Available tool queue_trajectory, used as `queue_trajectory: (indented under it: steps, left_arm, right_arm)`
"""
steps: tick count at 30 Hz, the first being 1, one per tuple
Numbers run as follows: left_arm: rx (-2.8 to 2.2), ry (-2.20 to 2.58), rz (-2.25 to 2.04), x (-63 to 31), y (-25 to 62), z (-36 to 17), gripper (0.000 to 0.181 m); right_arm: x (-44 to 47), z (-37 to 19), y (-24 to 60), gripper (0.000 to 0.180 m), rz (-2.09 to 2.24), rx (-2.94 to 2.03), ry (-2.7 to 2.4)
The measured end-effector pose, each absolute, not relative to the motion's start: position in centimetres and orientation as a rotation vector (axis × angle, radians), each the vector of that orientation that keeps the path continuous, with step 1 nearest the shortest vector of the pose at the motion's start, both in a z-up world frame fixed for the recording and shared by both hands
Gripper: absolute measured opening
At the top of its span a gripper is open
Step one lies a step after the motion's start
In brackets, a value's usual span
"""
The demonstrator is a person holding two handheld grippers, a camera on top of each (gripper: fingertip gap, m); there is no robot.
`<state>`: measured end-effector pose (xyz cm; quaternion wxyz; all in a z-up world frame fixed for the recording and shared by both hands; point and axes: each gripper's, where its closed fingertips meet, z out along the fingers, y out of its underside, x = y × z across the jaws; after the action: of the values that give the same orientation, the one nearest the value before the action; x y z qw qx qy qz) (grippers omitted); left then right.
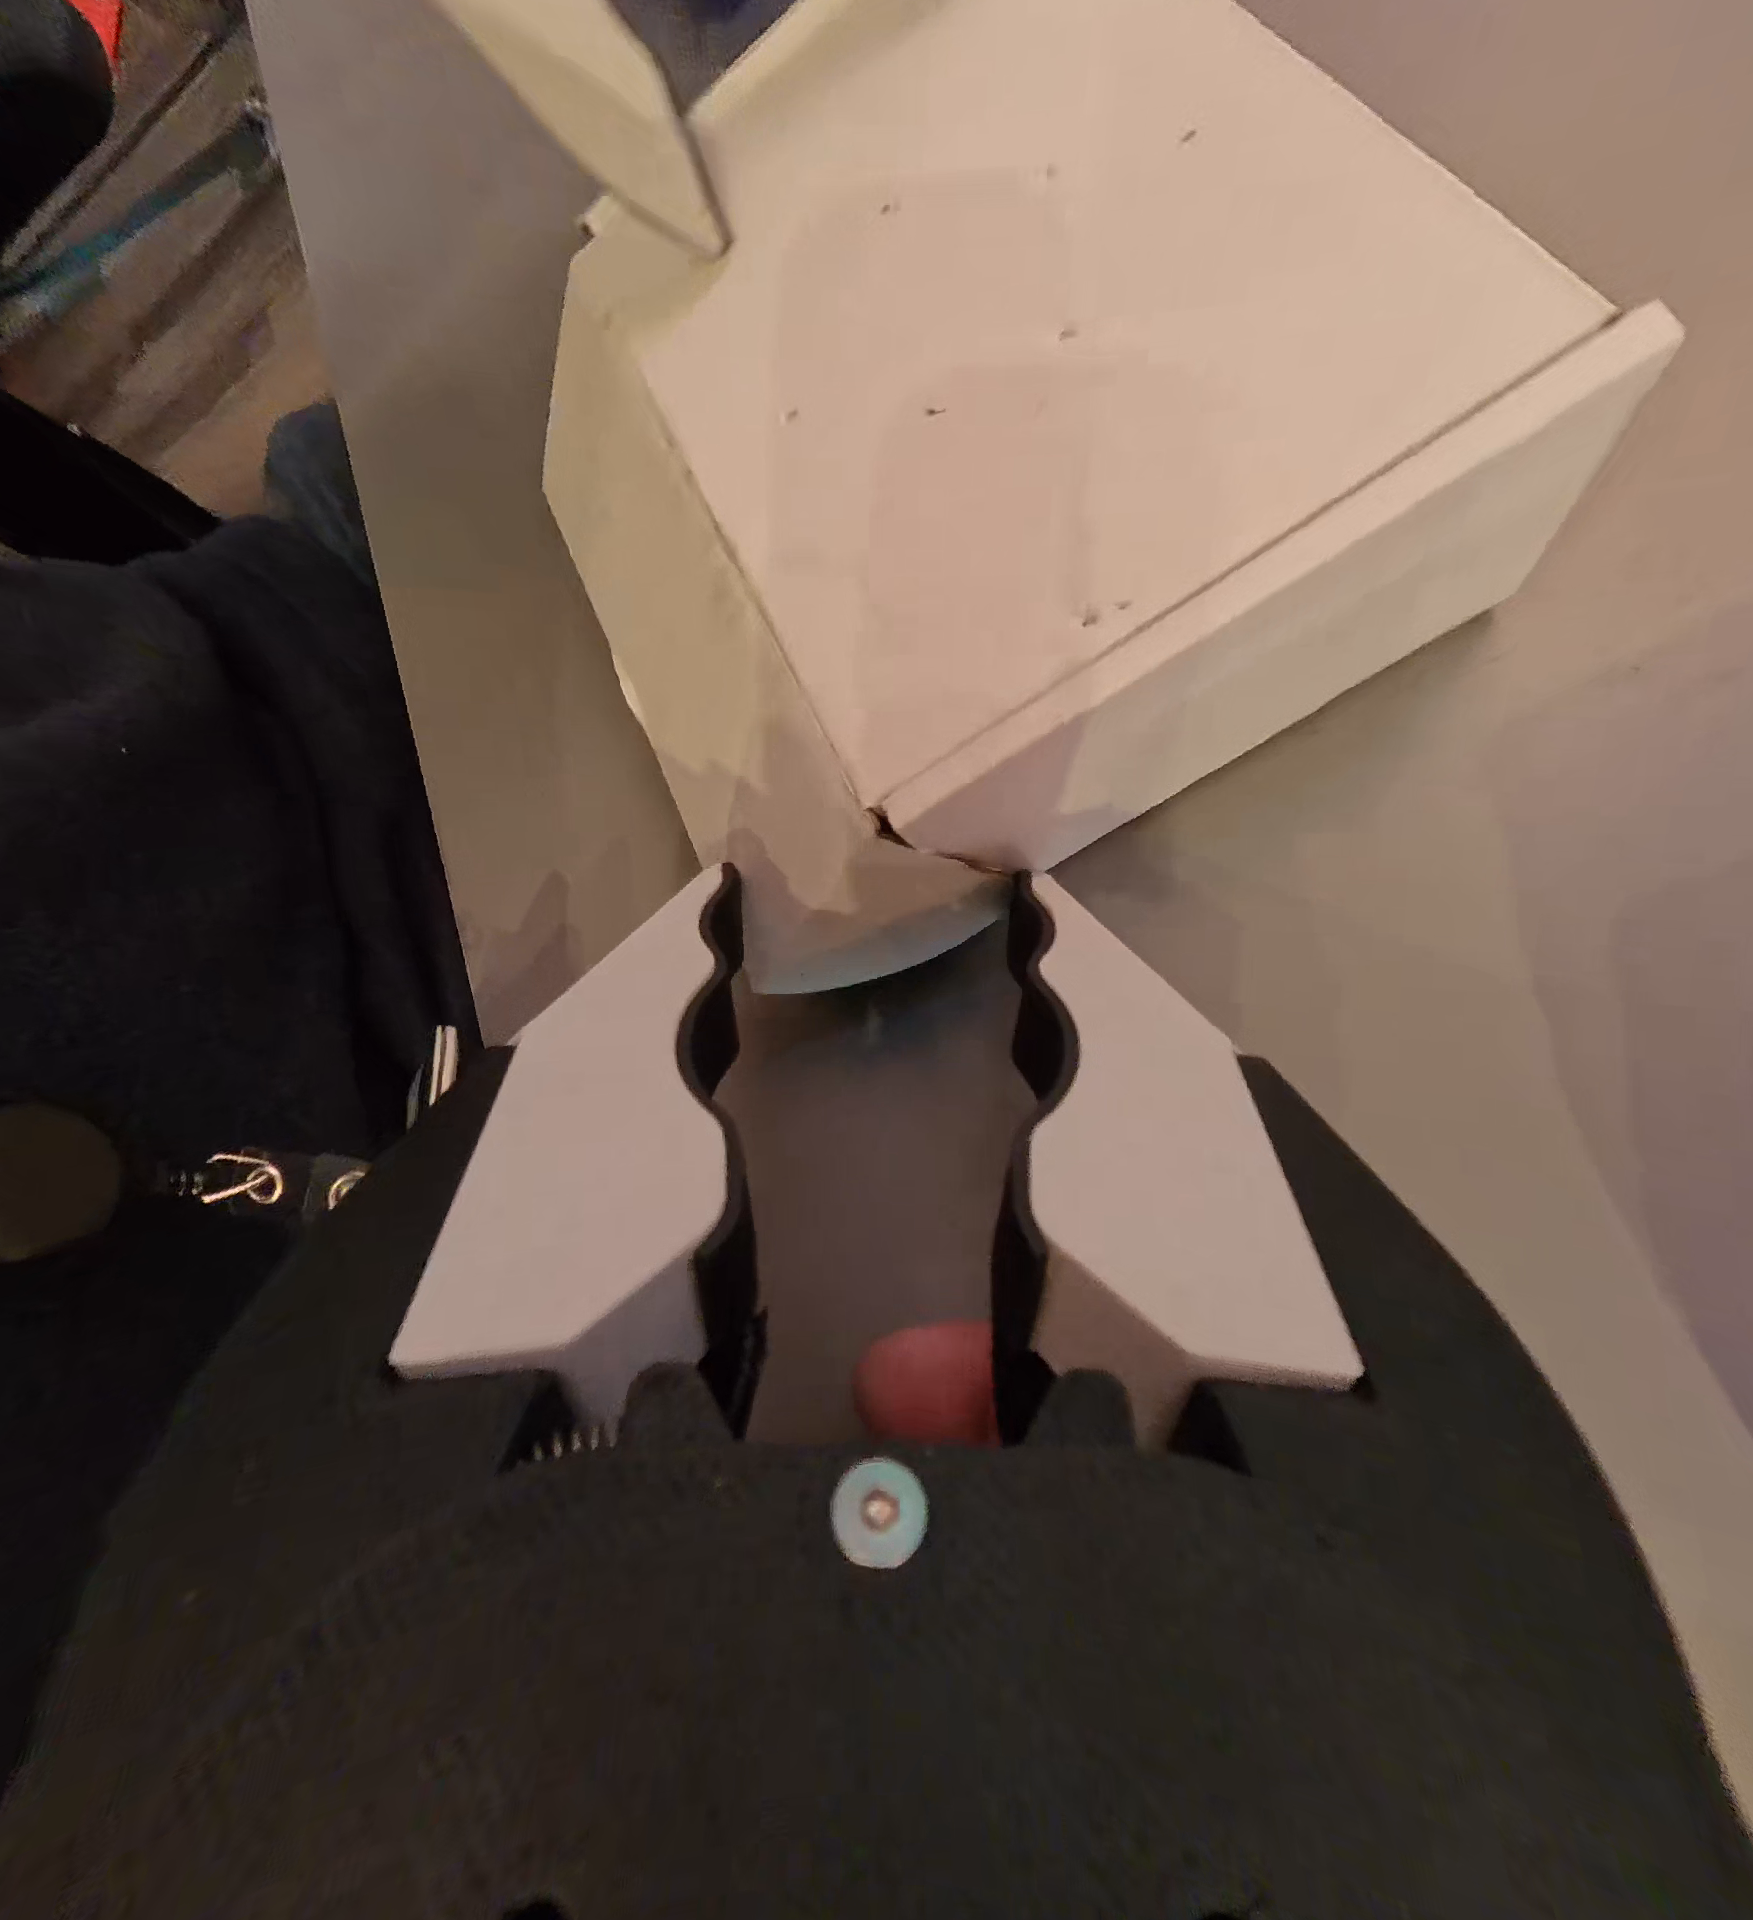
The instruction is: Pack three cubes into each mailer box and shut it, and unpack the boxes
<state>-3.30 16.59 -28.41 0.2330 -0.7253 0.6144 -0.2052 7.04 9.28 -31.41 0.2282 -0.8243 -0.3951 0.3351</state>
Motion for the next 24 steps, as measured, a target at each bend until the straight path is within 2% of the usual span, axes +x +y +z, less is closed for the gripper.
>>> queue_trajectory:
  steps: [4, 11, 17, 24]
  left_arm:
    - [-2.056, 1.638, -0.536, -3.2, 17.8, -28.3, 0.05]
    - [-2.155, 1.587, -0.439, -2.3, 19.2, -28.4, 0.042]
    - [-2.212, 1.612, -0.35, -1.4, 19.8, -28.5, 0.04]
    - [-2.234, 1.659, -0.312, -0.3, 20.7, -28.5, 0.04]
  right_arm:
    - [6.8, -31.4, 9.1, 0.051, 0.843, -2.215, -1.16]
    - [6.7, -31.7, 8.5, 0.053, 0.748, -2.178, -1.259]
    - [7.0, -31.3, 8.4, 0.061, 0.698, -2.155, -1.251]
    - [8.2, -30.6, 8.6, 0.063, 0.625, -2.133, -1.259]
